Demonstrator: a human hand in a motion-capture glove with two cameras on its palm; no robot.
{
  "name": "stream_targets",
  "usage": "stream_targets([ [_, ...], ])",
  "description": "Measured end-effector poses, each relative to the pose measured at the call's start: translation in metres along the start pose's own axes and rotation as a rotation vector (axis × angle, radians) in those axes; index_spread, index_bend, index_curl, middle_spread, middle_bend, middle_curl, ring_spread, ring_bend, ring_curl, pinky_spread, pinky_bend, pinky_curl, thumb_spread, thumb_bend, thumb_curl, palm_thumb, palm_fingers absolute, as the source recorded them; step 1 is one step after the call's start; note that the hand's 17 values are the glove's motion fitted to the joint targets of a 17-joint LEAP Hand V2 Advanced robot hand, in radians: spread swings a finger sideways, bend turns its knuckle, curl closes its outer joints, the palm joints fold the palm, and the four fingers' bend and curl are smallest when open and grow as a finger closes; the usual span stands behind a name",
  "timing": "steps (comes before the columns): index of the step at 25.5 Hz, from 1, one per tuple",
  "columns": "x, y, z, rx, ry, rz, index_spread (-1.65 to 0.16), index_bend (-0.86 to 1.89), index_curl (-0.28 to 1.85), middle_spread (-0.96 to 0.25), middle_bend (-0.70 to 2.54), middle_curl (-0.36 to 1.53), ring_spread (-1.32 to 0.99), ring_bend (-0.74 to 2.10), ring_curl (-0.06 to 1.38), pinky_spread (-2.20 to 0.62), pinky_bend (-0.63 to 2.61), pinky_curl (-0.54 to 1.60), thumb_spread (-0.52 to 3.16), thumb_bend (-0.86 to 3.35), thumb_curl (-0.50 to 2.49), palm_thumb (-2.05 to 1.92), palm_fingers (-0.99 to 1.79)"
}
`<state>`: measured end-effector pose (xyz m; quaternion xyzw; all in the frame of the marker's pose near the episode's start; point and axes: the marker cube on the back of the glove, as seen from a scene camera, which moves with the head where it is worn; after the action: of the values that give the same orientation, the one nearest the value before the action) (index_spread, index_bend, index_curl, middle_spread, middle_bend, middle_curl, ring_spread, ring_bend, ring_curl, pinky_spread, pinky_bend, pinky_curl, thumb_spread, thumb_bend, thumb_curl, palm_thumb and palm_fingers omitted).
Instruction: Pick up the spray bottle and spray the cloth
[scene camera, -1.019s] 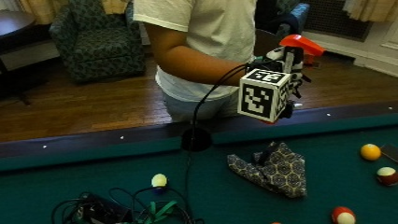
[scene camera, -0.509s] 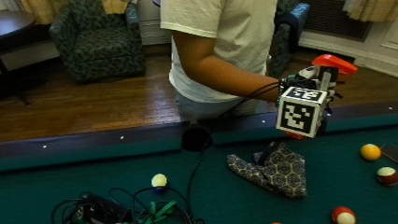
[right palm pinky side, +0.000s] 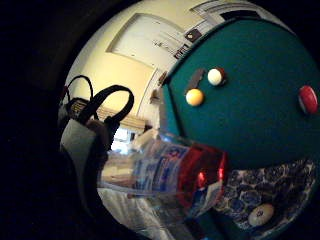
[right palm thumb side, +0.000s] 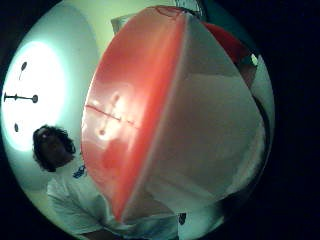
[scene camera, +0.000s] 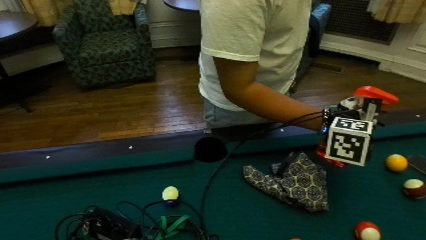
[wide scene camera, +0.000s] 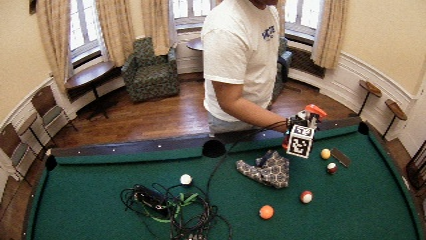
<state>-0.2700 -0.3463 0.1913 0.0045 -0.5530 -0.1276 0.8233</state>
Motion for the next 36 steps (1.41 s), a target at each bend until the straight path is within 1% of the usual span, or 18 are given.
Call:
stream_targets([
  [10,0.04,-0.002,0.016,0.136,0.032,-0.117,-0.27,0.19,0.65,-0.17,0.6,0.57,-0.2,0.74,0.48,-0.29,0.54,0.41,0.58,-0.03,0.82,0.84,1.34],
  [17,0.054,-0.005,0.019,0.192,0.0,-0.143,-0.26,0.19,0.65,-0.17,0.6,0.57,-0.2,0.74,0.48,-0.3,0.52,0.41,0.57,-0.03,0.83,0.84,1.35],
  [22,0.061,-0.023,0.014,0.188,-0.013,-0.122,-0.27,0.2,0.66,-0.17,0.6,0.57,-0.2,0.74,0.48,-0.3,0.52,0.41,0.56,-0.03,0.83,0.84,1.35],
  [31,0.071,-0.078,0.019,0.164,0.025,-0.123,-0.27,0.2,0.66,-0.18,0.6,0.57,-0.2,0.73,0.48,-0.3,0.51,0.41,0.52,-0.02,0.84,0.87,1.35],
  [36,0.072,-0.084,0.019,0.158,0.026,-0.103,-0.27,0.2,0.66,-0.18,0.6,0.57,-0.2,0.74,0.48,-0.3,0.51,0.41,0.51,-0.03,0.84,0.87,1.34],
])
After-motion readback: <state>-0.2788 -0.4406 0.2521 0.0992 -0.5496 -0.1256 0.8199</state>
